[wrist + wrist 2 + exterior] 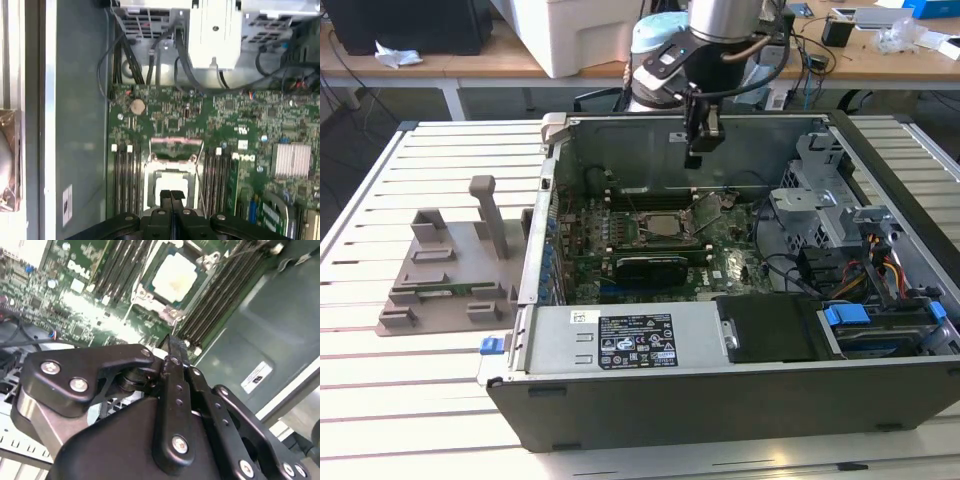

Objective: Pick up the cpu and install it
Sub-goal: 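Close the cpu cover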

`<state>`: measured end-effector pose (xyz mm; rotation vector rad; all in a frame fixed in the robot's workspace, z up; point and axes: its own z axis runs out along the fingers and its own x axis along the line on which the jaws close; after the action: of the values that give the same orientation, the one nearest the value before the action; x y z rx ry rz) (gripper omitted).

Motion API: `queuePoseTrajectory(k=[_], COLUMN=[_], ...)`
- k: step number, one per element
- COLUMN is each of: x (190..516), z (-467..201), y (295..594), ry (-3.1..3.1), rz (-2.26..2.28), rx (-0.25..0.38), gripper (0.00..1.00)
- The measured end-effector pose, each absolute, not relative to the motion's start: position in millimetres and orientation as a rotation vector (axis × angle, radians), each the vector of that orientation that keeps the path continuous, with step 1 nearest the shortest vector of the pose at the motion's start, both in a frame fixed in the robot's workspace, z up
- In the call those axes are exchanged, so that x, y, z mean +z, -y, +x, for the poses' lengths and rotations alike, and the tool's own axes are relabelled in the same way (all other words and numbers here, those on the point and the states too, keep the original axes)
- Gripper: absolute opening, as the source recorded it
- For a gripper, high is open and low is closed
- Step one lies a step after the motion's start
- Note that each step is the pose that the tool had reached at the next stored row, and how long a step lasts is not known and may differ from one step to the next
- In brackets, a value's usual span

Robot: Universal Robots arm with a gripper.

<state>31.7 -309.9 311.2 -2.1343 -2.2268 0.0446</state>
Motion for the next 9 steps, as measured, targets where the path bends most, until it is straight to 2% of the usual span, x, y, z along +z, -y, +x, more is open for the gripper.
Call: queuePoseTrajectory(k=[5, 9], x=[279, 250], z=[80, 86], y=[309, 308], ry=[2.312, 2.257], rz=[-2.043, -2.1], rx=[0.063, 0.063], gripper=[0.11, 0.11])
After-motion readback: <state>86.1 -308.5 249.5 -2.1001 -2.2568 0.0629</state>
